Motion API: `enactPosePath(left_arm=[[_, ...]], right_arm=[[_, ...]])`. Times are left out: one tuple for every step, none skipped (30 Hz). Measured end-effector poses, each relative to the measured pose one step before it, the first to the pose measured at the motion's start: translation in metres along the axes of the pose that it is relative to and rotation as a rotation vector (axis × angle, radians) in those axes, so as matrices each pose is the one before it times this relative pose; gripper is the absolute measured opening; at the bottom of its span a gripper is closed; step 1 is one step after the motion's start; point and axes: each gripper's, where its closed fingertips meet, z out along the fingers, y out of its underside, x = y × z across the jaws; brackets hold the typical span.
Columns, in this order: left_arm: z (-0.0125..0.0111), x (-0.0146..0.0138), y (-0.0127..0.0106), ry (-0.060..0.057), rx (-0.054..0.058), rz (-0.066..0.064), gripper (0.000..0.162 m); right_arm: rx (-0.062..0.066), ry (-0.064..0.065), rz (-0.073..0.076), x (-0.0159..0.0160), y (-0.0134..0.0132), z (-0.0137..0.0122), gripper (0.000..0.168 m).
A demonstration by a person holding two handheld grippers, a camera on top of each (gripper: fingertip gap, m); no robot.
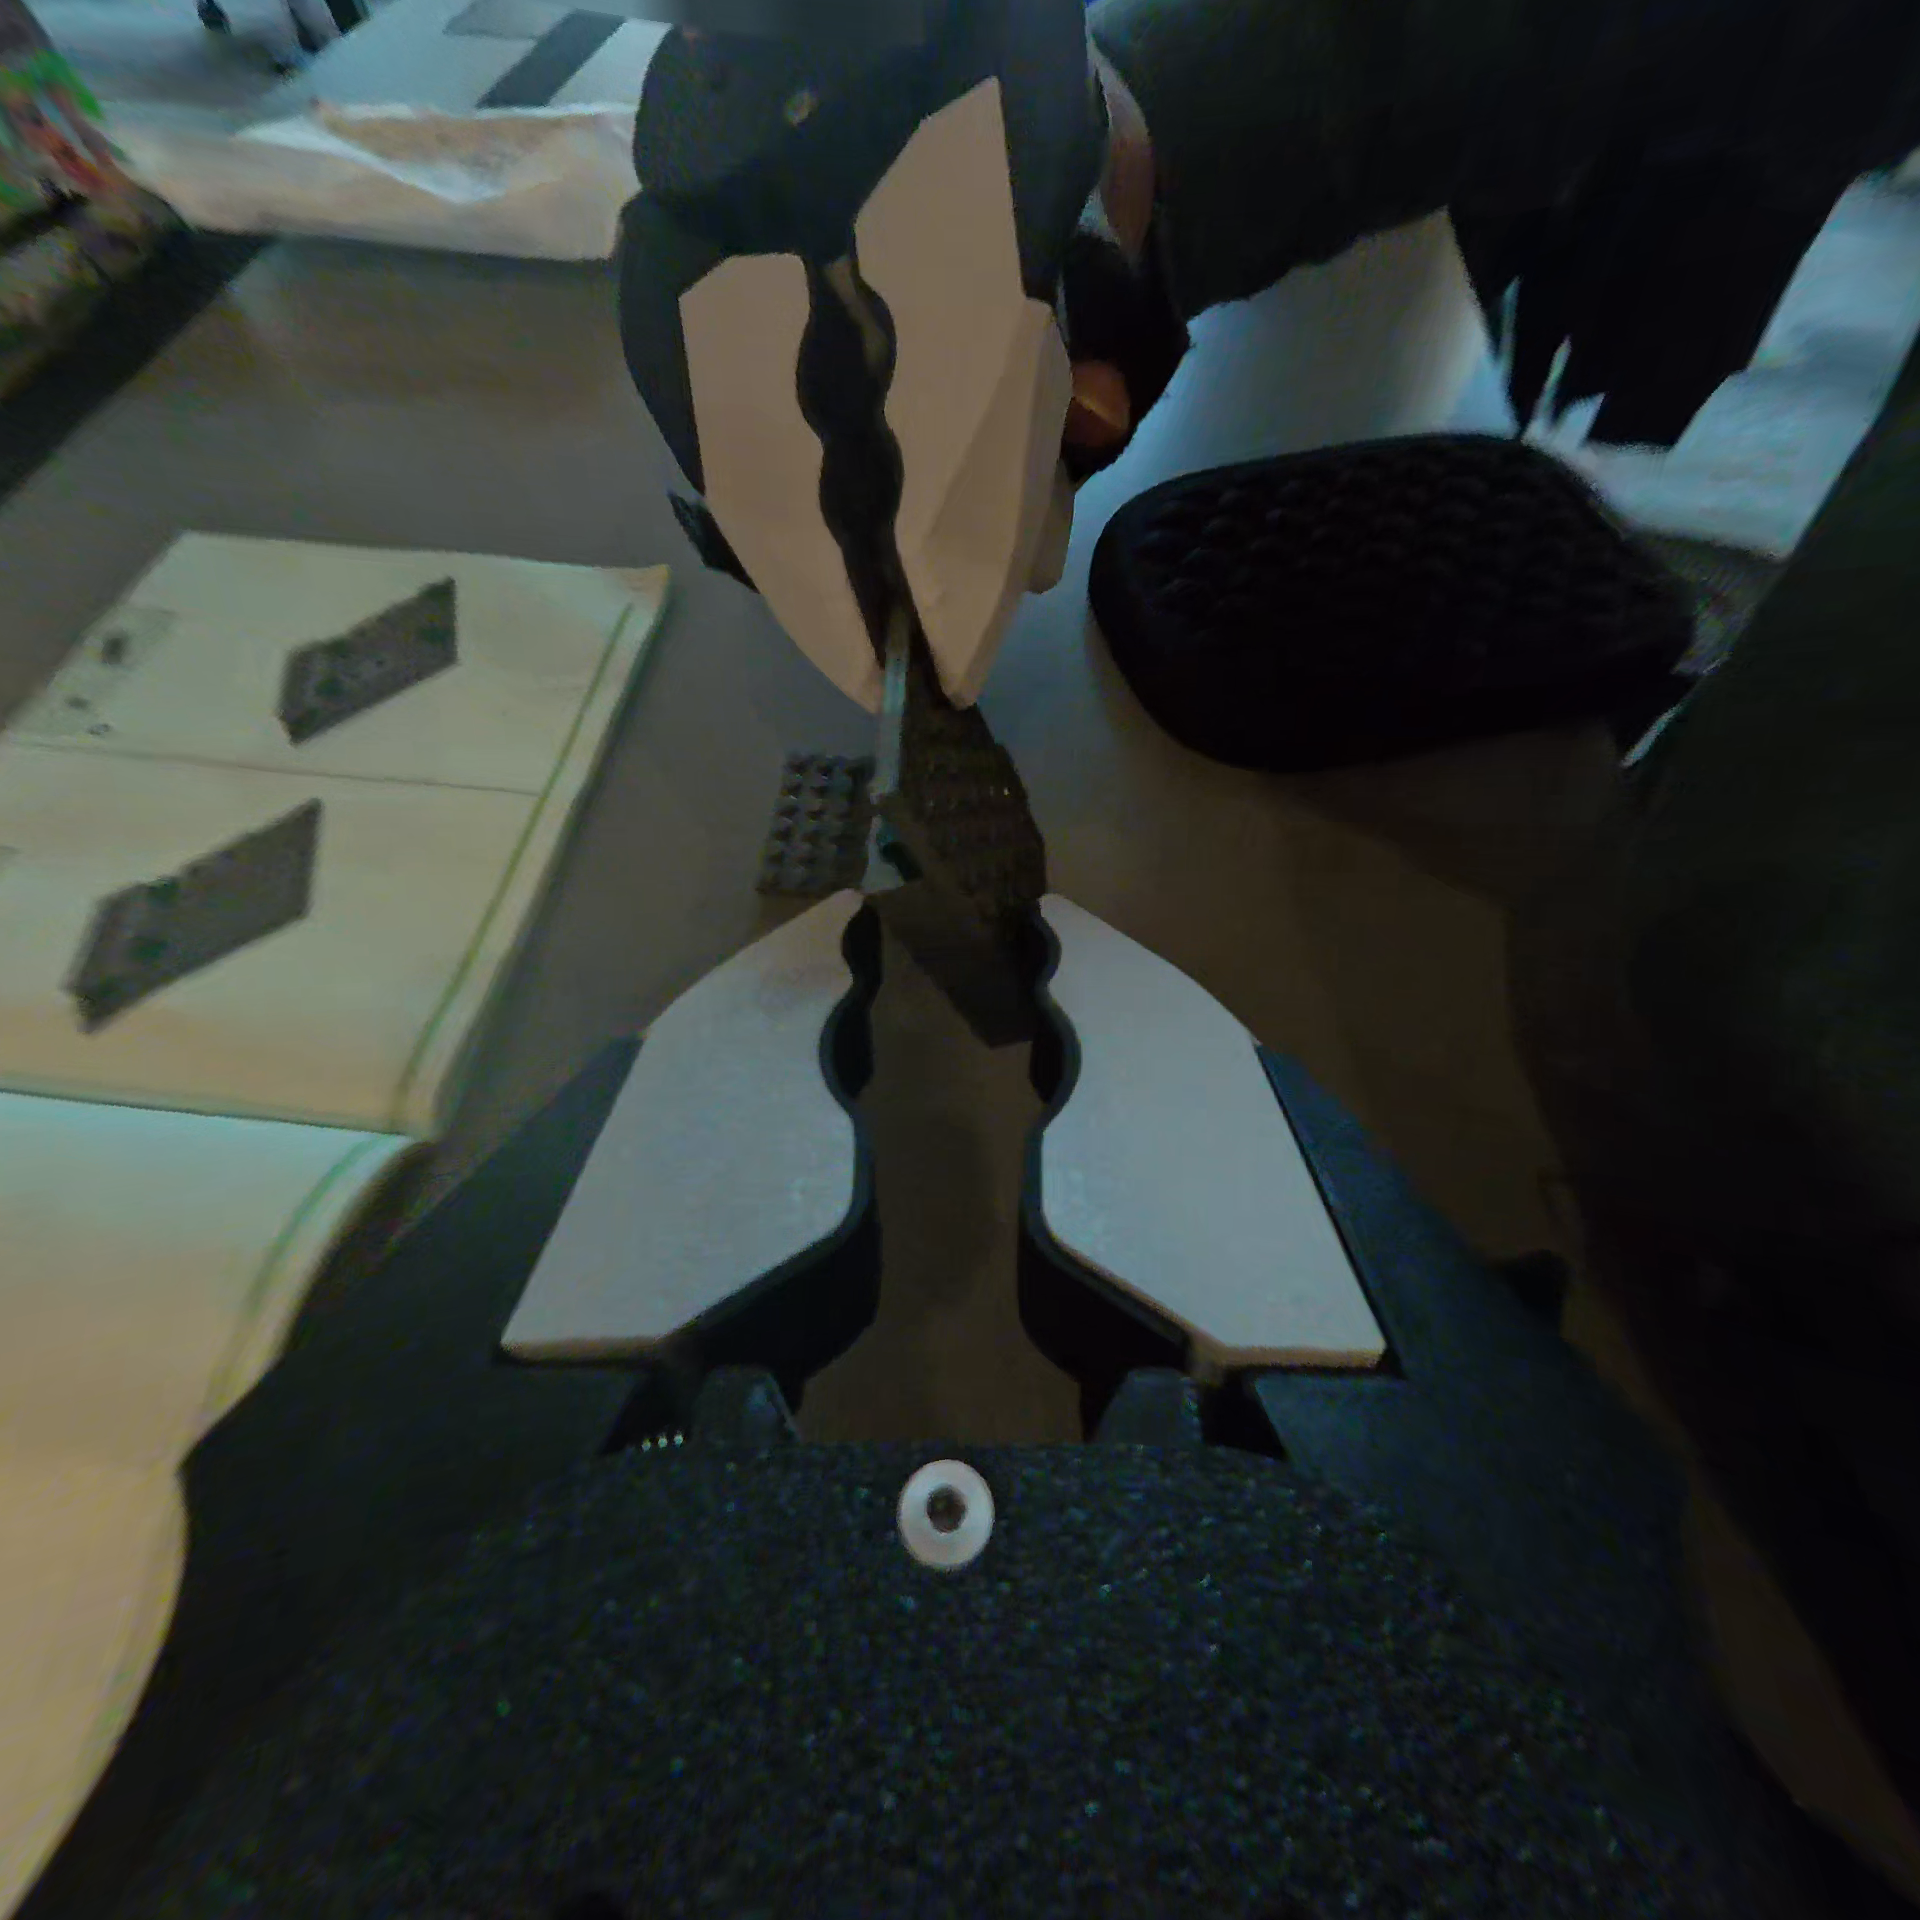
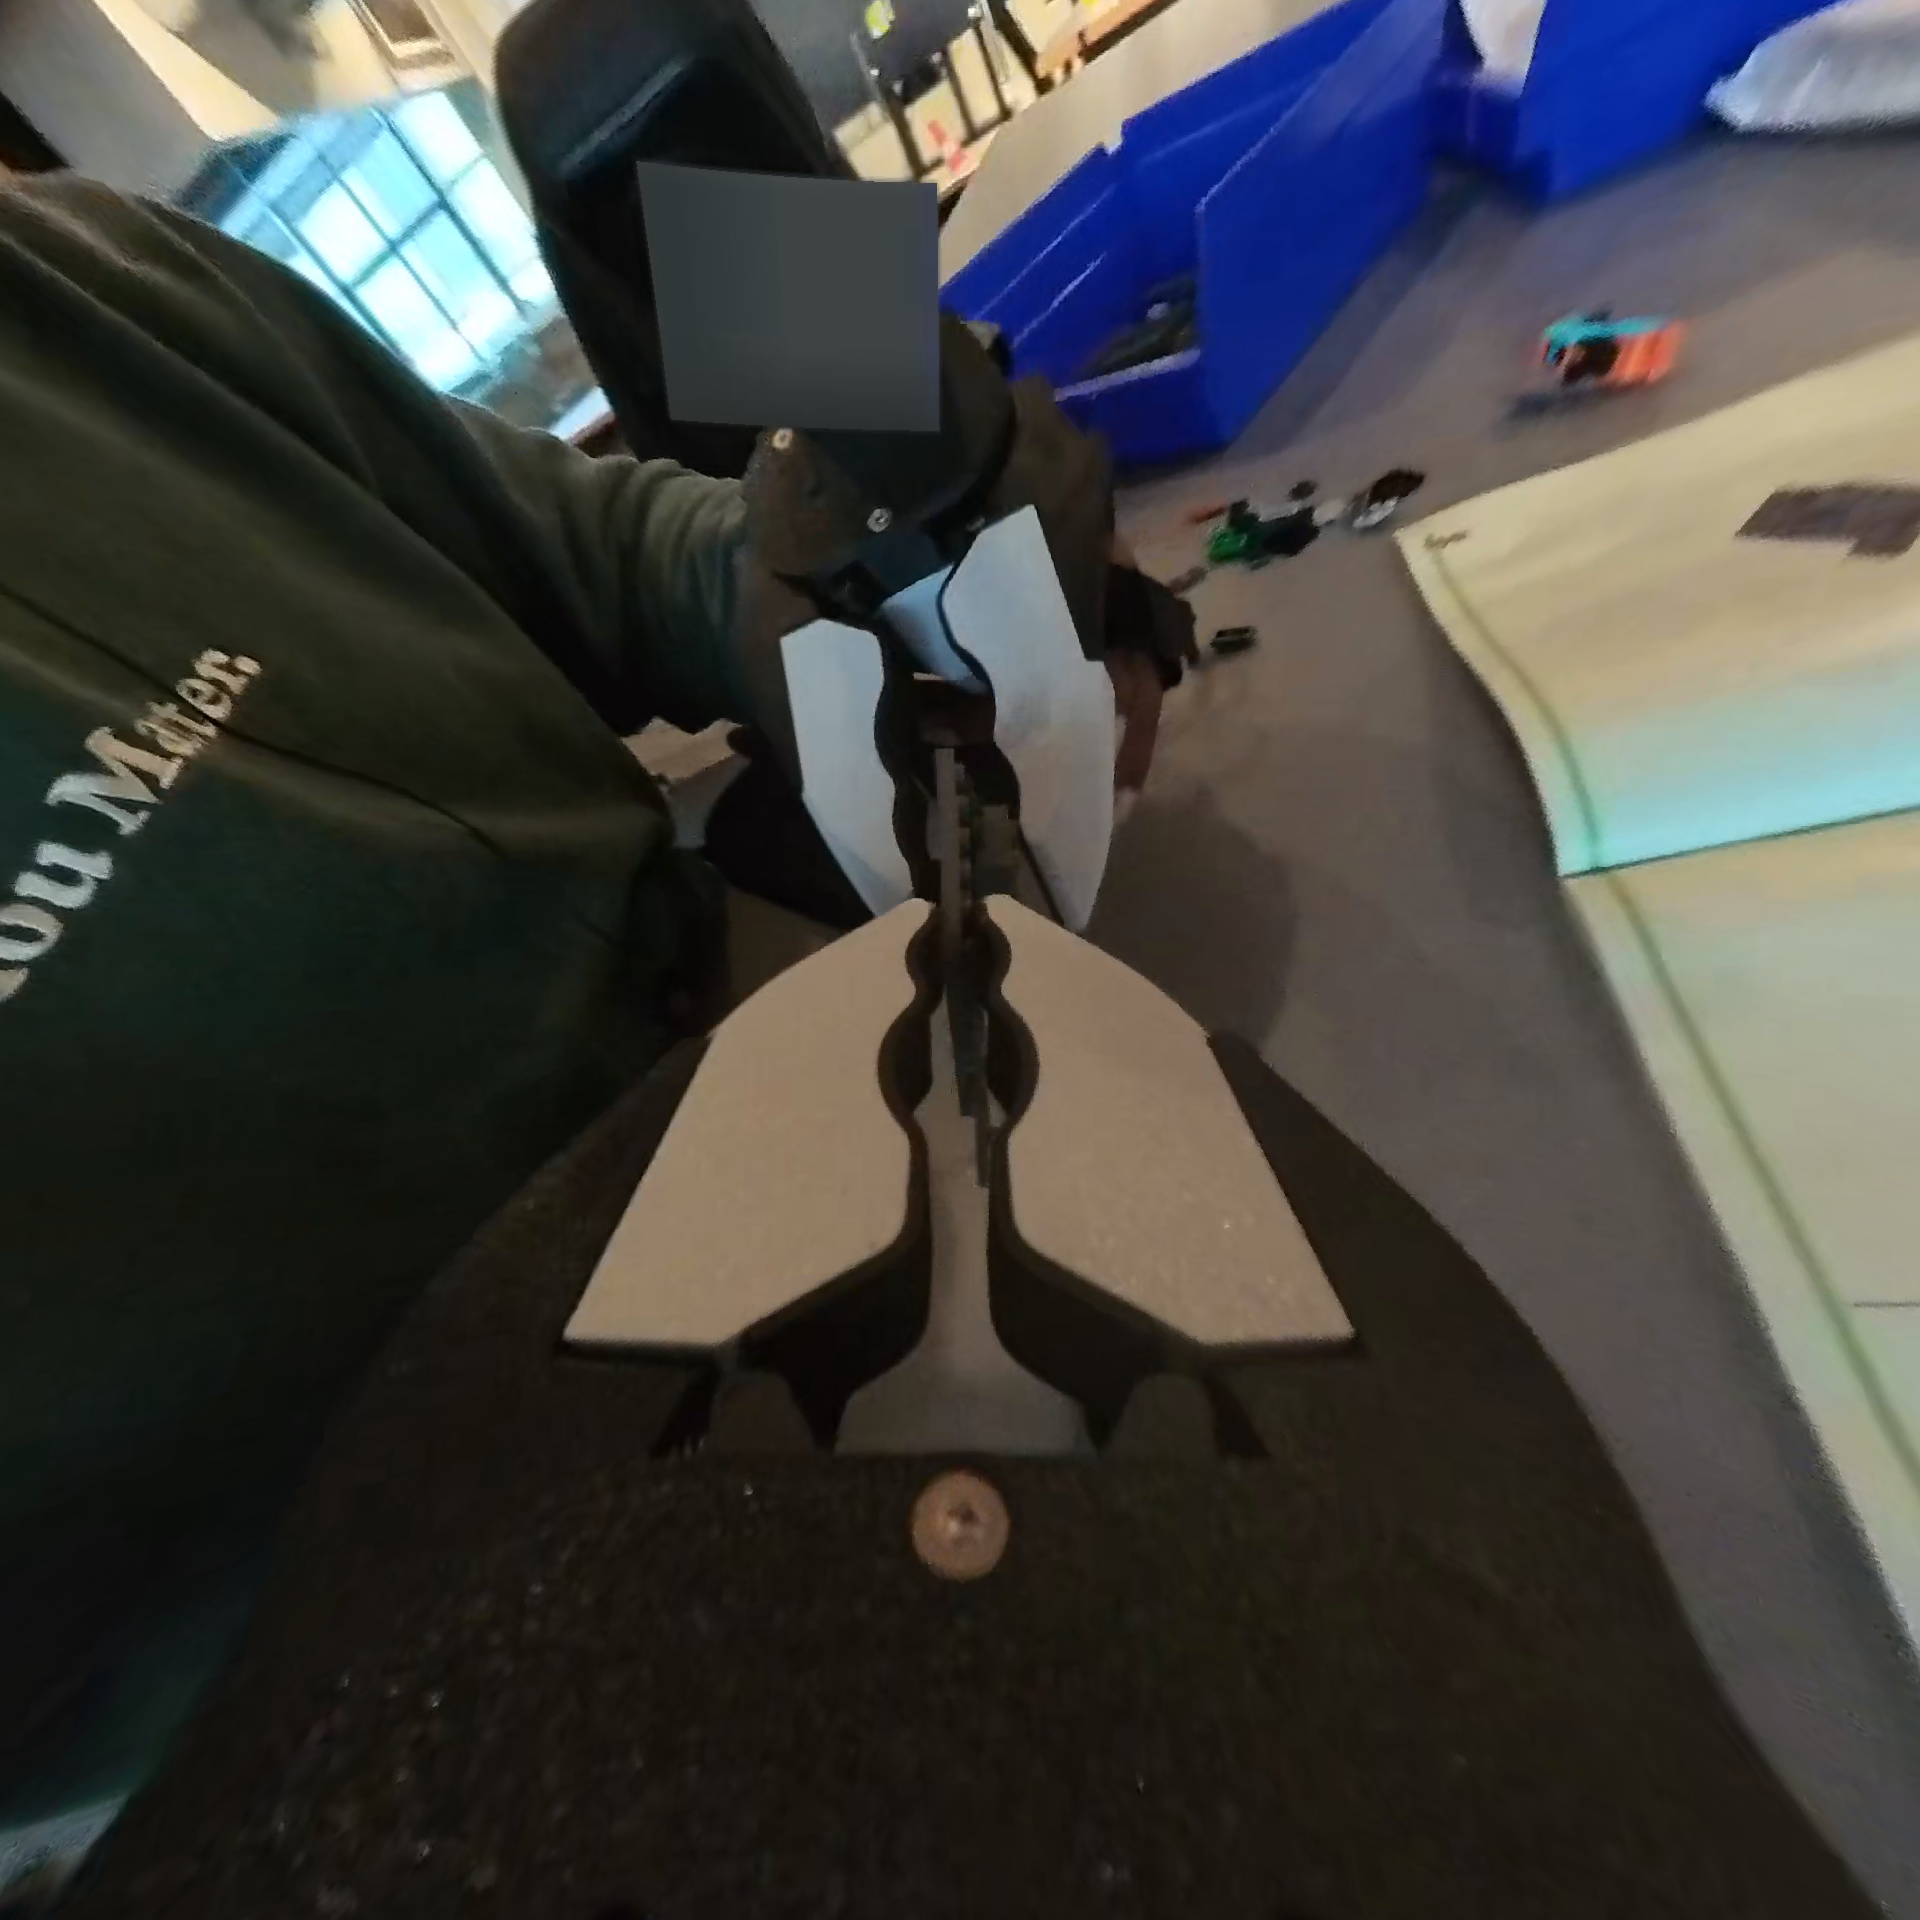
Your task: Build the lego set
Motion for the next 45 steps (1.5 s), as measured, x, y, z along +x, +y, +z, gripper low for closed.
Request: enactPosePath(left_arm=[[0.00044,0.00024,0.00093,0.0127,0.0065,-0.0372,0.024],[0.0003,0.00019,-0.00024,0.015,0.0161,-0.0422,0.023],[0.00017,0.00044,-0.00005,0.018,0.0137,-0.0442,0.022],[-0.00009,0.00005,-0.00016,0.0124,0.0112,-0.0338,0.021],[-0.00048,-0.00036,-0.001,0.0056,0.0154,-0.0216,0.02],[-0.0009,-0.0003,-0.00154,0.006,0.0142,-0.0198,0.019],[-0.00115,0.0,-0.00148,0.0103,0.0097,-0.0196,0.019],[-0.00109,-0.00026,-0.00137,0.0076,0.0077,-0.0151,0.018],[-0.00102,-0.00105,-0.00125,-0.0024,0.0069,-0.0062,0.017],[-0.00078,0.00018,-0.00102,0.0035,0.0056,-0.0023,0.017],[-0.00054,0.00148,-0.00131,0.014,0.0082,-0.012,0.017],[-0.00048,0.00076,-0.00164,0.0104,0.0111,-0.0169,0.017],[-0.00026,0.00082,-0.00113,0.0121,0.0094,-0.0138,0.017],[-0.00017,0.00073,-0.00138,0.0107,0.0108,-0.0117,0.017],[0.00006,0.00082,-0.00145,0.0115,0.0112,-0.0124,0.017],[0.00011,0.00114,-0.00156,0.0131,0.0101,-0.0117,0.017],[0.00025,0.00036,-0.00115,0.0058,0.0067,-0.0062,0.017],[0.00005,-0.001,0.00009,-0.0059,-0.0024,0.002,0.017],[-0.00042,-0.00068,0.00036,-0.006,-0.0038,0.012,0.017],[-0.00027,0.00099,0.00021,-0.0009,-0.0041,0.013,0.017],[-0.00007,0.00095,0.00062,-0.0042,-0.0064,0.0176,0.017],[-0.00028,0.0007,0.00085,-0.0066,-0.0084,0.0211,0.019],[-0.00052,0.00029,0.00008,-0.0111,-0.0055,0.0228,0.019],[-0.00111,-0.00106,-0.00052,-0.0253,-0.0021,0.0315,0.023],[-0.00152,-0.00176,-0.00068,-0.0355,-0.0041,0.0446,0.031],[-0.00209,-0.00295,-0.00113,-0.0492,-0.0036,0.0573,0.038],[-0.00262,-0.0043,-0.00163,-0.0612,-0.0004,0.0677,0.044],[-0.00297,-0.00304,-0.00243,-0.0533,0.0056,0.0652,0.049],[-0.00285,-0.00231,-0.00259,-0.0468,0.0058,0.0588,0.051],[-0.00238,-0.00192,-0.00274,-0.0457,0.0072,0.06,0.052],[-0.00172,-0.00086,-0.00233,-0.0384,0.0053,0.058,0.053],[-0.00075,-0.00002,-0.00182,-0.0278,0.0022,0.0453,0.055],[0.00042,0.00091,-0.00093,-0.0133,-0.0039,0.0284,0.058],[0.00132,0.00219,-0.00019,-0.0004,-0.0072,0.0188,0.064],[0.00198,0.00245,0.00156,0.0051,-0.014,0.0126,0.067],[0.00204,0.00093,0.00294,-0.0027,-0.0186,0.0081,0.066],[0.00153,0.00011,0.0023,-0.0055,-0.0118,-0.0045,0.065],[0.00075,0.00118,0.00056,0.0066,0.0009,-0.0219,0.064],[0.00012,0.00224,-0.00066,0.0152,0.0095,-0.0264,0.061],[-0.00009,0.00155,-0.00072,0.0078,0.0101,-0.0145,0.058],[-0.00001,0.00093,-0.00045,-0.0003,0.0061,0.003,0.057],[0.00024,0.00032,-0.00034,-0.005,0.0036,0.009,0.055],[0.00049,0.00112,-0.00069,0.0027,0.0022,0.0045,0.055],[0.00067,0.00148,-0.00091,0.0088,0.0033,-0.0014,0.055],[0.00052,0.00116,-0.00182,0.0067,0.0085,-0.0012,0.055]], right_arm=[[0.0015,-0.0058,0.0088,0.0008,-0.00036,0.00027,0.005],[0.003,-0.0047,0.0088,0.00051,-0.00075,0.00019,0.004],[-0.0003,-0.0031,0.006,0.00037,-0.0007,0.00023,0.005],[-0.0011,0.001,-0.0021,0.00039,-0.00071,0.00026,0.005],[0.002,0.0006,-0.0057,-0.00012,-0.00135,0.00017,0.005],[0.0018,0.0008,-0.0064,-0.00028,-0.00135,-0.00009,0.005],[0.0009,0.0029,-0.0076,-0.00009,-0.00112,-0.00024,0.005],[0.0021,0.0025,-0.0056,0.00009,-0.00122,-0.00073,0.006],[0.0021,0.0038,-0.0021,0.00042,-0.00107,-0.00127,0.008],[-0.0013,0.0054,-0.0013,0.00085,-0.00033,-0.00142,0.012],[-0.0071,0.0076,-0.0055,0.00091,0.0009,-0.00128,0.016],[-0.0111,0.0082,-0.0114,0.00039,0.00178,-0.00057,0.019],[-0.0067,0.0068,-0.0116,-0.00026,0.00159,0.0004,0.021],[-0.0017,0.0072,-0.0069,-0.00037,0.00085,0.00106,0.022],[-0.0012,0.005,-0.0046,-0.0005,0.00057,0.0016,0.022],[-0.0043,-0.0032,-0.0043,-0.00152,0.00087,0.00157,0.02],[-0.0034,-0.0065,-0.0043,-0.00186,0.00044,0.00136,0.012],[0.0005,-0.0005,-0.0012,-0.001,-0.00039,0.00077,0.006],[-0.0029,-0.0002,0.0084,-0.00027,-0.00032,0.00039,0.005],[-0.0066,-0.0089,0.0168,-0.00099,0.0002,0.00024,0.004],[-0.0052,-0.0107,0.0184,-0.00104,-0.00006,0.00034,0.004],[-0.0043,-0.0075,0.0146,-0.00075,0.00015,0.00033,0.004],[-0.0004,-0.0072,0.0203,-0.00044,-0.00038,0.00015,0.004],[0.0041,-0.0124,0.0398,-0.00028,-0.00111,-0.0004,0.004],[0.0084,-0.0177,0.0519,-0.00013,-0.00168,-0.00119,0.004],[0.016,-0.0137,0.0483,0.00046,-0.00252,-0.00188,0.004],[0.0192,-0.0101,0.0421,0.00073,-0.00259,-0.00235,0.004],[0.015,-0.0119,0.0422,0.00056,-0.00189,-0.00219,0.004],[0.0136,-0.0121,0.0452,0.00068,-0.0016,-0.00204,0.004],[0.0129,-0.0107,0.047,0.00103,-0.00137,-0.00165,0.004],[0.0095,-0.0134,0.0464,0.00081,-0.00065,-0.00106,0.005],[0.0024,-0.0137,0.0437,0.00077,0.00051,-0.00007,0.005],[-0.004,-0.0131,0.0375,0.00069,0.00169,0.00064,0.005],[-0.0009,-0.0151,0.0335,0.00027,0.00113,0.00077,0.005],[0.012,-0.0213,0.0277,-0.00097,-0.0007,0.00035,0.004],[0.0142,-0.0189,0.0172,-0.00148,-0.00149,-0.00015,0.004],[0.0086,-0.0063,0.0048,-0.00057,-0.00102,-0.00059,0.005],[0.0059,0.0007,-0.0002,-0.00021,-0.00071,-0.00088,0.004],[0.0084,-0.0034,0.0023,-0.00118,-0.00117,-0.00102,0.004],[0.0089,-0.0092,0.005,-0.00187,-0.0011,-0.00098,0.004],[0.0035,-0.008,0.0042,-0.0018,-0.0002,-0.00054,0.004],[-0.0017,-0.0032,0.0017,-0.00099,0.00065,0.00001,0.005],[-0.0041,-0.0032,0.0017,-0.00072,0.00106,0.00045,0.004],[-0.0063,-0.0069,0.0047,-0.001,0.0014,0.00079,0.005],[-0.0091,-0.0097,0.0055,-0.00113,0.00163,0.00116,0.005]])
